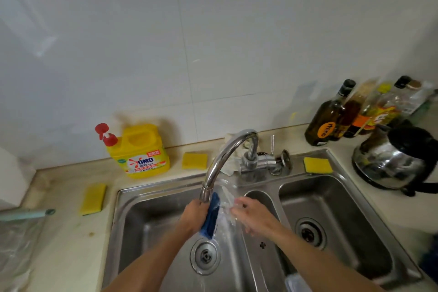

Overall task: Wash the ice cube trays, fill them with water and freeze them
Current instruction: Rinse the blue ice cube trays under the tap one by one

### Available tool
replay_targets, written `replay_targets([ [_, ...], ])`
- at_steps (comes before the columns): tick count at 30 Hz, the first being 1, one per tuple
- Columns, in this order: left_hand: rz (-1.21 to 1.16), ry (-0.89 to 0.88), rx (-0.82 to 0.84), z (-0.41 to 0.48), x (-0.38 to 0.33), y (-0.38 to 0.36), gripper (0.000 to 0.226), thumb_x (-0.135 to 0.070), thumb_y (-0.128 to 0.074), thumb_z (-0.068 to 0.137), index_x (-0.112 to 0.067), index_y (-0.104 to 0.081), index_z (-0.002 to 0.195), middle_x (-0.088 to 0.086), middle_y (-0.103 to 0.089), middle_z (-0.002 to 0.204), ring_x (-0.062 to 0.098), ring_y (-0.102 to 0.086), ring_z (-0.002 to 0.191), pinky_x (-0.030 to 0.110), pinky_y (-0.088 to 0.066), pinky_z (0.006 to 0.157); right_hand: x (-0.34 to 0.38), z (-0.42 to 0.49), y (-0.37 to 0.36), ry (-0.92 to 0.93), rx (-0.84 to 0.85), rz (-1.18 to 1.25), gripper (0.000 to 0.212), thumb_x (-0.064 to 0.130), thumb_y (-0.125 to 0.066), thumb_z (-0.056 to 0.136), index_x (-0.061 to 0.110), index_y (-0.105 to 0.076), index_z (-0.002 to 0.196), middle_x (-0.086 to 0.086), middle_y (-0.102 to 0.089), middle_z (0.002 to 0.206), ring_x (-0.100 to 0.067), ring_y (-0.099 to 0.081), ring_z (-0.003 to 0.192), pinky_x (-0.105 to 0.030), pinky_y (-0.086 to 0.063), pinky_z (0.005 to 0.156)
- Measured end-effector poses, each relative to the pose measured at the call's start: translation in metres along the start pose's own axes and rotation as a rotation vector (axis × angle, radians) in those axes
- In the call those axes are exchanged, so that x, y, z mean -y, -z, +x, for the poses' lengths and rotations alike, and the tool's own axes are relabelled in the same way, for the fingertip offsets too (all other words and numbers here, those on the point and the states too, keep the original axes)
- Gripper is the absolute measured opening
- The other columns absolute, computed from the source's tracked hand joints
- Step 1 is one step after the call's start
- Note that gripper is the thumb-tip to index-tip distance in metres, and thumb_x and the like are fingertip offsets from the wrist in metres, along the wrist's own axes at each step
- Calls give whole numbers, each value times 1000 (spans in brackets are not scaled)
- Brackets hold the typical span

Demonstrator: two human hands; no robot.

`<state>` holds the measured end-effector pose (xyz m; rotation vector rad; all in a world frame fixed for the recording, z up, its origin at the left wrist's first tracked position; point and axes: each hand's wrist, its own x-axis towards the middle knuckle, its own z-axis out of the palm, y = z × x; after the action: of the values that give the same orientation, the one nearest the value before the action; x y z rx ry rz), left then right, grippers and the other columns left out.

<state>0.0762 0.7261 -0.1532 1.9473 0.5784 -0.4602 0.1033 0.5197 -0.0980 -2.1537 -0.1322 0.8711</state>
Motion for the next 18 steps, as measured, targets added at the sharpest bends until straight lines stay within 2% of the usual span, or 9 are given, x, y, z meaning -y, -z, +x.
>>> replay_targets([
  [2, 111, -16, -59, 5, 7, 11, 44, -46, -35, 108, -16, -65, 96, 10, -70, 97, 23, -66, 85, 37, -53, 82, -12, -3, 16, -49, -31, -49, 69, 63, -57, 85, 30, -48, 145, 12, -65, 90, 0, -65, 54, -16, -50, 50],
  [3, 133, -17, -95, 7, 9, 17, 46, -48, -33, 108, -16, -65, 99, 9, -68, 98, 24, -65, 88, 35, -50, 82, -20, -6, 24, -68, -20, -67, 65, 62, -58, 88, 31, -47, 145, 11, -66, 89, -3, -66, 58, -18, -51, 52],
  [6, 147, -12, -138, 11, 6, 18, 43, -44, -32, 109, -15, -63, 108, 9, -66, 105, 24, -63, 91, 33, -44, 81, -37, -17, 37, -104, 29, -115, 64, 52, -60, 90, 29, -43, 146, 9, -66, 103, -5, -67, 80, -22, -50, 61],
  [9, 140, 46, -93, 9, -4, 2, 35, -35, -37, 108, -15, -60, 92, 13, -68, 97, 17, -61, 73, 31, -46, 66, -52, -29, 40, -101, 47, -211, 68, 35, -69, 83, 23, -44, 145, 5, -60, 113, -12, -62, 95, -22, -44, 65],
  [11, 54, 87, -66, 7, -6, -6, 42, -42, -37, 107, -10, -62, 97, 18, -71, 98, 25, -66, 79, 35, -50, 70, -62, -37, 41, -83, 30, -274, 66, 27, -75, 81, 18, -47, 140, 0, -60, 123, -17, -61, 106, -27, -52, 73],
  [12, -17, 110, -66, 7, -6, -9, 43, -42, -38, 107, -7, -63, 103, 21, -71, 101, 31, -68, 86, 39, -53, 74, -68, -41, 42, -77, 24, -313, 66, 25, -76, 81, 16, -47, 139, -3, -60, 129, -20, -61, 111, -33, -56, 83],
  [14, -201, 160, -87, 6, -5, -12, 33, -30, -44, 106, -4, -64, 107, 23, -71, 100, 34, -67, 86, 41, -53, 75, -82, -51, 46, -66, 15, -402, 67, 23, -78, 81, 14, -46, 139, -6, -55, 138, -22, -57, 121, -36, -53, 97],
  [16, -367, 203, -133, 5, -6, -13, 24, -19, -44, 103, -8, -66, 105, 18, -71, 90, 31, -64, 80, 39, -52, 70, -98, -62, 51, -54, 15, -486, 66, 20, -78, 83, 16, -45, 141, -5, -50, 141, -23, -55, 124, -32, -50, 97],
  [18, -508, 248, -184, 5, -6, -15, 25, -16, -40, 103, -11, -64, 106, 15, -70, 88, 32, -65, 82, 42, -55, 73, -117, -72, 56, -38, 35, -561, 65, 13, -74, 85, 18, -44, 142, -3, -49, 140, -22, -54, 124, -32, -49, 98],
])
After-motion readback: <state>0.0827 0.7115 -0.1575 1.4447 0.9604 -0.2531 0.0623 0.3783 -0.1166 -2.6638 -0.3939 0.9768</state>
